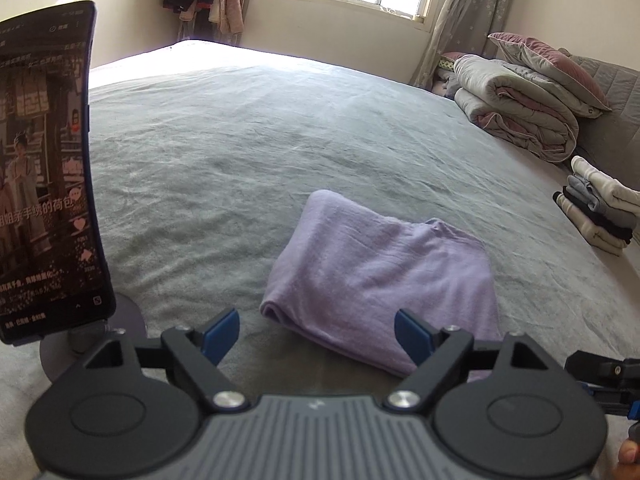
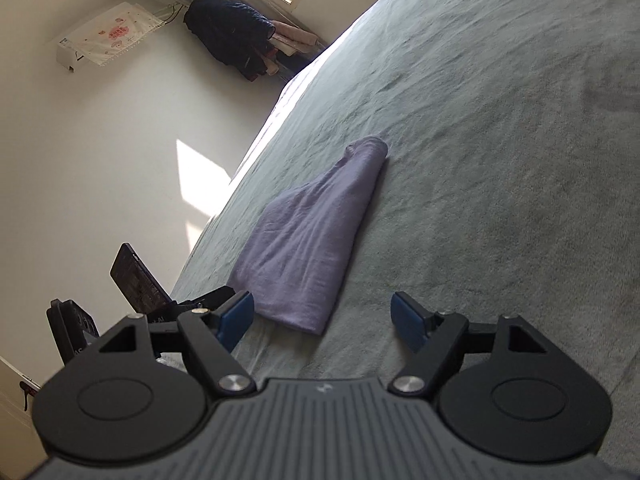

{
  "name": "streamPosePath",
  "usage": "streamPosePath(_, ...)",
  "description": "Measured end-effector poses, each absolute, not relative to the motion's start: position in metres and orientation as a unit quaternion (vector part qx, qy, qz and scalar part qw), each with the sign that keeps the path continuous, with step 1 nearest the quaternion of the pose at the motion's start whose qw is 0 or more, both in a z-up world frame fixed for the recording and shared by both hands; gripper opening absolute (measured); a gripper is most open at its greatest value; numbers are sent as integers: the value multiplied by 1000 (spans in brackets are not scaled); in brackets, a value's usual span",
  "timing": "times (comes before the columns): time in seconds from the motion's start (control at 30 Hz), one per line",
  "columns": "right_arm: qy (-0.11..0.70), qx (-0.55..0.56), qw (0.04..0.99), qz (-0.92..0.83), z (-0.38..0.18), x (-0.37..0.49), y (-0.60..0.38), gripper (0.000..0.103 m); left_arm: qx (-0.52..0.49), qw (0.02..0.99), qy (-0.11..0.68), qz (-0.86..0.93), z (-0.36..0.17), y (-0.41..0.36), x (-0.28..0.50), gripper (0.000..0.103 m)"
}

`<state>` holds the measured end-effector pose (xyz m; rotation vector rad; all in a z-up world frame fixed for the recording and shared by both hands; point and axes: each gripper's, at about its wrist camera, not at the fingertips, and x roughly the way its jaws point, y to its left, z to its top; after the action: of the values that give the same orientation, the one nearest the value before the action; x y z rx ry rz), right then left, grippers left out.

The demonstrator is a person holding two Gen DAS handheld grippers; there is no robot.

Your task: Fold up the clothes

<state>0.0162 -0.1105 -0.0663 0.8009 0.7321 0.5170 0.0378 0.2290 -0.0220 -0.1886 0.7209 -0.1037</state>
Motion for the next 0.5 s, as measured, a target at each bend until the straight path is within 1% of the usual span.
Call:
streamPosePath(0.13, 361, 390, 812, 241, -62, 26, -112, 79, -119, 924, 360, -49, -20, 223, 58, 85)
streamPosePath(0.33, 383, 390, 801, 244, -57, 45, -112, 79, -37, 929, 366, -32, -15, 201, 87, 85)
streamPosePath(0.5, 389, 393, 798, 240, -55, 66, -105, 79, -37, 921, 388, -28, -19, 205, 111, 85)
